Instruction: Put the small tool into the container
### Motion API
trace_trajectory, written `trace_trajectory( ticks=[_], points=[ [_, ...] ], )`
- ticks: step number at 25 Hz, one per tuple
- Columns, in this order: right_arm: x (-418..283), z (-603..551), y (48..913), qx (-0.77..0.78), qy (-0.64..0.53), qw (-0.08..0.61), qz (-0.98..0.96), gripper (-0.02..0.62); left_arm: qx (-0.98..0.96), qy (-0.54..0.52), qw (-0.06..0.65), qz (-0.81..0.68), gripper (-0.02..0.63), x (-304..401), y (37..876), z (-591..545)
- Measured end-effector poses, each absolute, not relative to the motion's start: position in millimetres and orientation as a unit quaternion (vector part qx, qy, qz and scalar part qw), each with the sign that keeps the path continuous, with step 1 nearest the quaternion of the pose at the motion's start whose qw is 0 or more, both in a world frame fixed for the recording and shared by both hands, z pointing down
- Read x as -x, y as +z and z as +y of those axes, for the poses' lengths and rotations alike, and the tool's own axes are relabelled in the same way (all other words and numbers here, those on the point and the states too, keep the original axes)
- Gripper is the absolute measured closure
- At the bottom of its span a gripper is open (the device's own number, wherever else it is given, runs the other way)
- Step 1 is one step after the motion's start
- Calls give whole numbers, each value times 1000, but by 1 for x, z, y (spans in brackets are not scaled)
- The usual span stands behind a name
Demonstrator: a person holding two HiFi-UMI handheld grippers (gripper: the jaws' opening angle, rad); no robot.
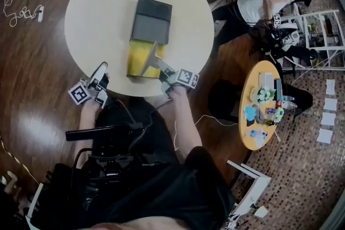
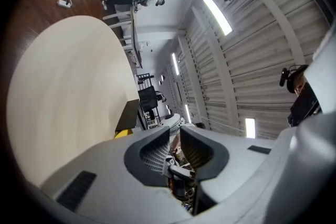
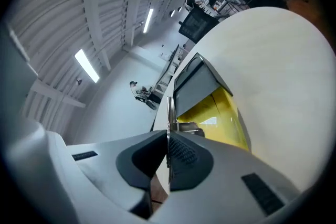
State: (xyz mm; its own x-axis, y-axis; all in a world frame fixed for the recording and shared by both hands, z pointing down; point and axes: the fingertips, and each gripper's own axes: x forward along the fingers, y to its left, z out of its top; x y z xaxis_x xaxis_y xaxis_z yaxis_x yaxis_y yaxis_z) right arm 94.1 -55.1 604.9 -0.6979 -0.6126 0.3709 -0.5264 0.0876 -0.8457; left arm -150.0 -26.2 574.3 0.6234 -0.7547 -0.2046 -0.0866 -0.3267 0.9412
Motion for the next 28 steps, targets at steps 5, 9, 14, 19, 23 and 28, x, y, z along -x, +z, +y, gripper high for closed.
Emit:
trace_trajectory(
  ticks=[5, 9, 14, 19, 23, 28],
  points=[
    [-97, -64, 643, 377, -579, -52, 721, 607, -737, -336, 494, -317, 557, 171, 577, -31],
    [-97, -66, 673, 354, -594, -120, 712, 607, -730, -338, 492, -331, 557, 172, 576, -34],
    [-81, -79, 689, 325, -618, -128, 705, 606, -729, -320, 499, -341, 557, 161, 578, -32],
    [-71, -96, 703, 323, -622, -128, 702, 607, -734, -303, 502, -344, 557, 147, 579, -30],
    [-48, -106, 711, 311, -626, -123, 705, 607, -729, -294, 509, -350, 557, 146, 581, -29],
    [-37, -105, 718, 303, -636, -118, 700, 606, -725, -292, 511, -359, 557, 148, 582, -28]
  ],
)
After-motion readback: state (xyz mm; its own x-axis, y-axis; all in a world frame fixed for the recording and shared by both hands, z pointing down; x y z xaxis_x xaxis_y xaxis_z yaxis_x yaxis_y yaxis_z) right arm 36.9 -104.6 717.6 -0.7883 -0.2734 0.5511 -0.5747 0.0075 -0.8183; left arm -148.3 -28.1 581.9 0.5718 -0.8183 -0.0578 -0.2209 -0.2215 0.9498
